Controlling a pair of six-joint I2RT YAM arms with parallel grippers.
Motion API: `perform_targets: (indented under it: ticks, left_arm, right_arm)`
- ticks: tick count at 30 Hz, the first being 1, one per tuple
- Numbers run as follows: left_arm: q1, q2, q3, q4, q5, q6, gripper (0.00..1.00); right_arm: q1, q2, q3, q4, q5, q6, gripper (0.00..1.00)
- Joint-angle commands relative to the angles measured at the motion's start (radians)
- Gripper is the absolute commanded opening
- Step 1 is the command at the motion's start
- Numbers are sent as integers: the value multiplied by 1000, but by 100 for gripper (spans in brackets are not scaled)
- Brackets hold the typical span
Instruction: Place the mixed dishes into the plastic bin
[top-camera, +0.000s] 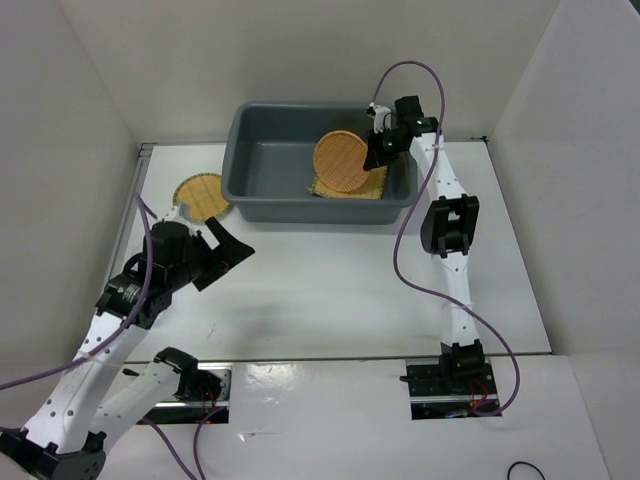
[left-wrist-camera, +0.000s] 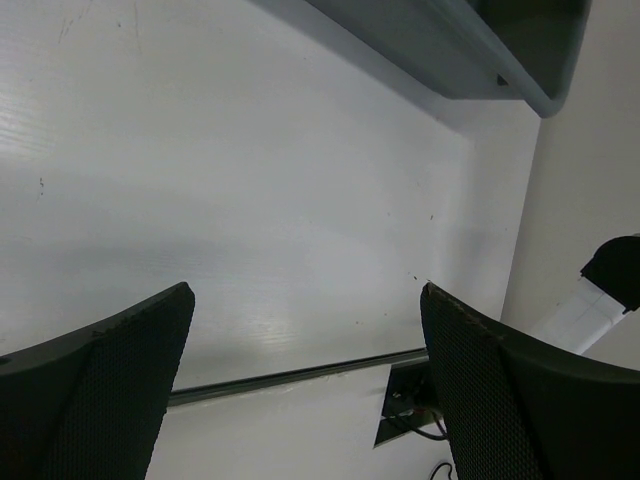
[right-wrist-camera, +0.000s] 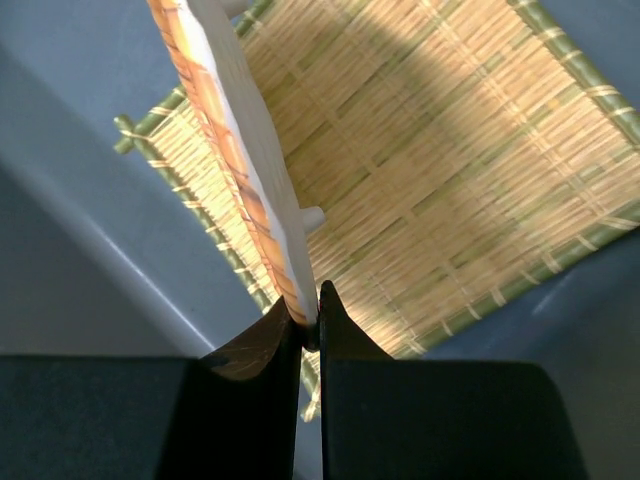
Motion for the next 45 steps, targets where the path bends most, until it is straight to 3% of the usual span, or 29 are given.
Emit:
perform_targets:
  ticks: [1, 3, 7, 11, 18, 21, 24, 25, 28, 29, 30, 31, 33, 36, 39, 45]
  left_arm:
    - [5, 33, 23, 10, -12, 8, 100]
    - [5, 45, 32, 10, -12, 27, 100]
    - [5, 69, 32, 19, -3, 36, 100]
    - [5, 136, 101, -8, -43, 117, 100]
    - [34, 378, 415, -134, -215, 417, 100]
    - [59, 443, 578, -118, -342, 494, 100]
    - [160, 512, 661, -9, -414, 528, 100]
    - [242, 535, 661, 28, -372, 554, 100]
    - [399, 737, 733, 24, -88, 579, 100]
    - [512, 800, 762, -4, -9, 567, 100]
    - [560, 907, 782, -24, 162, 556, 100]
    - [641, 944, 770, -10, 251, 547, 100]
    - [691, 1027, 735, 94, 448, 533, 100]
    - [731, 1185, 766, 122, 575, 579, 100]
    - [752, 1320, 811, 113, 656, 605, 100]
    - [761, 1449, 904, 150, 669, 639, 100]
  right_arm:
    - [9, 28, 19, 26, 121, -22, 6]
    - [9, 28, 19, 35, 147, -12, 12]
    - [9, 28, 28, 58, 231, 8, 41]
    - [9, 8, 38, 69, 279, 20, 46]
    - [9, -4, 80, 48, 374, 34, 55]
    - [-9, -62, 58, 67, 521, 57, 58]
    - [-37, -166, 38, 46, 483, 57, 61]
    - [-37, -202, 38, 37, 456, 46, 70]
    - [-49, -347, -43, 21, 395, 26, 75]
    - [-49, -424, -118, 21, 377, 26, 80]
    - [-49, -461, -157, 21, 353, 14, 80]
    - [-40, -495, -229, 11, 352, -4, 80]
    - [-28, -591, -306, 11, 333, -32, 81]
    - [-18, -700, -439, 23, 342, -74, 82]
    - [-18, -820, -652, 121, 523, -58, 85]
    - [-29, -978, -890, 153, 648, -127, 88]
